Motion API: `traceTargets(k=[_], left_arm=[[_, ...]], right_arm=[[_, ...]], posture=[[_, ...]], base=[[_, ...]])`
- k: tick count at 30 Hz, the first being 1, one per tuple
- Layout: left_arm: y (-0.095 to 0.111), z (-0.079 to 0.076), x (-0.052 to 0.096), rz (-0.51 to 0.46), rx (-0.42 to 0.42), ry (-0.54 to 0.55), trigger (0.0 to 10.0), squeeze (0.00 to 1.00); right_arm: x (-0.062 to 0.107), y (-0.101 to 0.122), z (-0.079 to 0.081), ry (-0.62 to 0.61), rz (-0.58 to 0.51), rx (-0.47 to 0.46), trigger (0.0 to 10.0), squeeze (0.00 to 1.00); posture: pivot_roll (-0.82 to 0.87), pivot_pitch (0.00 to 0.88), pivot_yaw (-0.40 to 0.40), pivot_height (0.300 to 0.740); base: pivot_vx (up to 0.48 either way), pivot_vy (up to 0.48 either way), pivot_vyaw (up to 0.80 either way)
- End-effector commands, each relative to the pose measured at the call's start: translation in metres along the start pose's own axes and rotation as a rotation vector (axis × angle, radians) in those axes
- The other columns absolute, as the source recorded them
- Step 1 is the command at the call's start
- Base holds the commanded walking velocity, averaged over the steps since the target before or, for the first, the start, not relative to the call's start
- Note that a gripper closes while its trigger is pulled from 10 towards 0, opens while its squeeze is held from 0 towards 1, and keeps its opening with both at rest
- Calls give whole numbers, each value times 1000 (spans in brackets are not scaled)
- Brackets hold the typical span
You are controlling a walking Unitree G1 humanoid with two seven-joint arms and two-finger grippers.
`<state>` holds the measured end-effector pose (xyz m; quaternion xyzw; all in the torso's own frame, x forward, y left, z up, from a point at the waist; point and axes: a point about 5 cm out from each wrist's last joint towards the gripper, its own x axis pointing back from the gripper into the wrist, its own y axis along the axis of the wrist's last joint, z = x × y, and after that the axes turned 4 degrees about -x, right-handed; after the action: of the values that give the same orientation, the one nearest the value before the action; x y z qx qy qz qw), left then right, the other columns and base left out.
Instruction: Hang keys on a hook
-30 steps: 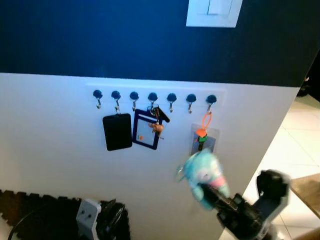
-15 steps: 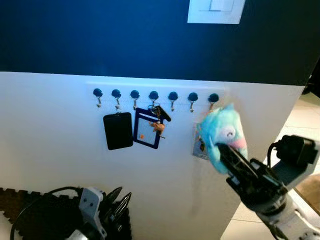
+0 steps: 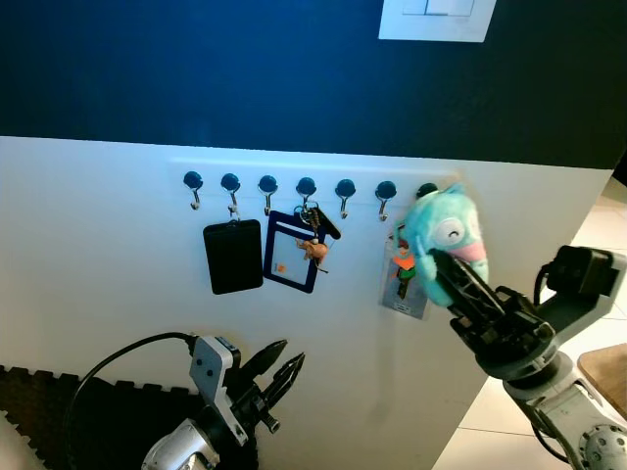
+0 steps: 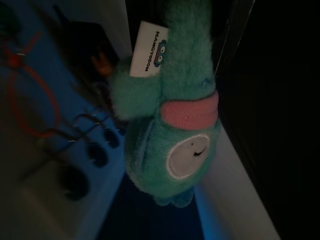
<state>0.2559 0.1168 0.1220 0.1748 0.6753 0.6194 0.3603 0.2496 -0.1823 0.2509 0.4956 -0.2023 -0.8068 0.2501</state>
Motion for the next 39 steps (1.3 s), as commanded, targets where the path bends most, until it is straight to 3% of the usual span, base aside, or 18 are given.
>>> traceTargets(k=[1,9,14,20,30,34,39], left_arm=[[-1,-2,2,14,9,-5,10000,0],[2,-4,2,29,21,-18,10000,0],[1,-6,2,40,19,-27,10000,0],[1,-7,1,51,21,-36,10000,0],[3,-7,0,48,23,-42,10000,0],[3,-7,0,50,23,-41,10000,0],[4,-7,0,48,21,-38,10000,0]], right_arm=[[1,6,-3,-6,-25,27,10000,0],[0,10,-21,-51,-68,45,10000,0],[6,1,-32,-155,-1,46,10000,0],[10,-11,-28,-121,94,35,10000,0],[0,-15,-5,52,135,16,10000,0],[-2,-22,-1,79,172,-5,10000,0],[-10,-21,-3,91,141,11,10000,0]], posture=[[43,100,-14,740],[47,96,-14,740],[51,91,-17,740],[48,93,-13,740],[46,100,-15,740],[47,103,-19,740],[48,103,-20,740]], base=[[0,0,0],[0,0,0],[0,0,0],[0,0,0],[0,0,0],[0,0,0],[0,0,0]])
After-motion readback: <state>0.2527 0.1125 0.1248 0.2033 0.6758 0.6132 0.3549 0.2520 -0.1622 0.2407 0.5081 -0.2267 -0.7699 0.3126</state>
